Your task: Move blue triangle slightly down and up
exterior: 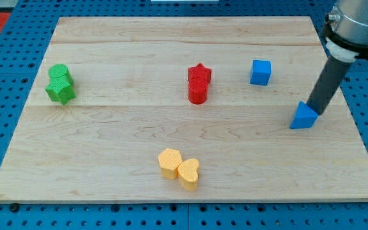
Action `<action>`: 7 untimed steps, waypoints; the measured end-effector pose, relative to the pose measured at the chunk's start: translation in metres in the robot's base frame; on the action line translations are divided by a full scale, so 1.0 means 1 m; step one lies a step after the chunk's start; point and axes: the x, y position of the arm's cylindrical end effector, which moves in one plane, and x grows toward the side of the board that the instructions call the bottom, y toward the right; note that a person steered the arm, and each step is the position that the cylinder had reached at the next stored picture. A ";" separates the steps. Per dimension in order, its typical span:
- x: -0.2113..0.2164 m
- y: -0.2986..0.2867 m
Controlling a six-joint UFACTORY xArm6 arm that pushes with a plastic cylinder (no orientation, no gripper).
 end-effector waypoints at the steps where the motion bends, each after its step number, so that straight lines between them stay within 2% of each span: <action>1: 0.029 0.009; 2: 0.059 -0.020; 3: 0.030 -0.041; 4: -0.007 -0.034; 5: -0.019 -0.037; 7: 0.023 -0.021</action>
